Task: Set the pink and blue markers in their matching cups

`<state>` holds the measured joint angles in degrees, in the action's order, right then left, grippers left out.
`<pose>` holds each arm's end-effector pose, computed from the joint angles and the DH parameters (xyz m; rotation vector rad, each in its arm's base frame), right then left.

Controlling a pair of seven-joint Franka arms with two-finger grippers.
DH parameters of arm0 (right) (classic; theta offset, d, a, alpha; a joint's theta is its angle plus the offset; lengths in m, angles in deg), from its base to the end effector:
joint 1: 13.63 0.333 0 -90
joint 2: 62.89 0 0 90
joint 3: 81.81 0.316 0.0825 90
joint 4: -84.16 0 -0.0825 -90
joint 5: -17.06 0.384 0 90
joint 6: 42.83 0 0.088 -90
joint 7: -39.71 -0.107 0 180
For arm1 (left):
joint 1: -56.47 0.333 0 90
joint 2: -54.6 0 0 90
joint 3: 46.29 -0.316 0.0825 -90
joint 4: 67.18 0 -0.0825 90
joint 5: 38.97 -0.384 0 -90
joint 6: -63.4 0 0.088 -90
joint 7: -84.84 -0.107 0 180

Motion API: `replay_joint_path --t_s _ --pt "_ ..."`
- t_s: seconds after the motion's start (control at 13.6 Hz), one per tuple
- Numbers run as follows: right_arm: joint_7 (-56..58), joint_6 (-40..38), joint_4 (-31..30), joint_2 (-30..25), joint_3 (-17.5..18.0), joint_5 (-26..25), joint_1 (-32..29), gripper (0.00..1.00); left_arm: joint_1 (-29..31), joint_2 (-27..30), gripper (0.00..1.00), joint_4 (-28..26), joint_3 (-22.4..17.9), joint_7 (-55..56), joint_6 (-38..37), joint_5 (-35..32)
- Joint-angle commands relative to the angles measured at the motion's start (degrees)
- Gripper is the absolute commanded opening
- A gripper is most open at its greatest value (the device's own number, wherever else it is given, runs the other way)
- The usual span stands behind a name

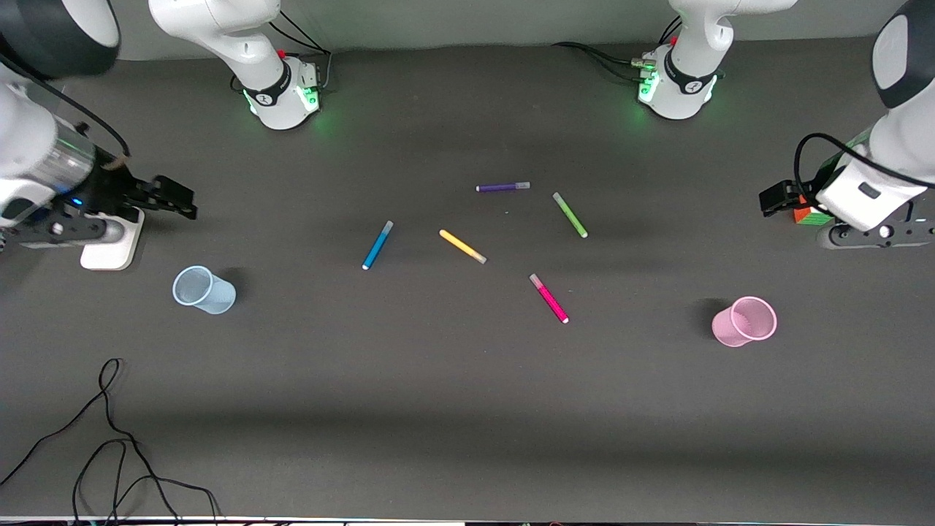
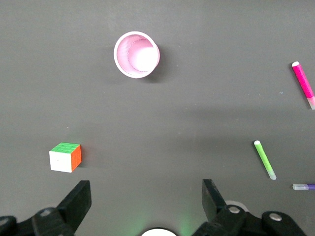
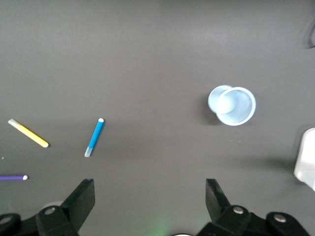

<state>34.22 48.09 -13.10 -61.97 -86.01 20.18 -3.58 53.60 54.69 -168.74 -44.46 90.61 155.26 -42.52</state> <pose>0.5497 0.0624 0.5576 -3.0946 -0.0029 0.2034 0.5424 -0.0381 0.5336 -3.0549 -0.0175 0.2471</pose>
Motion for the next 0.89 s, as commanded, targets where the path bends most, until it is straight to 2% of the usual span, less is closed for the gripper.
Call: replay_joint_path --t_s 0.0,0.22,0.44,0.81 --pt "0.12 -0.74 1.02 6.26 -0.02 3.20 0.76 1.00 -1.07 -2.54 1.00 1.19 0.98 1.35 -0.46 -0.06" --pt "-2.67 -0.22 1.20 12.06 0.07 4.34 2.78 1.00 -3.53 -5.52 1.00 1.63 2.74 7.21 0.33 0.21" --pt "-5.24 -0.04 1.02 18.57 0.07 9.09 4.45 1.00 -7.83 -10.17 1.00 2.16 5.37 19.24 2.79 0.12" --pt "-9.45 3.82 0.49 30.87 0.07 22.17 6.21 1.00 -16.00 -20.71 1.00 4.96 5.73 37.26 8.50 0.47"
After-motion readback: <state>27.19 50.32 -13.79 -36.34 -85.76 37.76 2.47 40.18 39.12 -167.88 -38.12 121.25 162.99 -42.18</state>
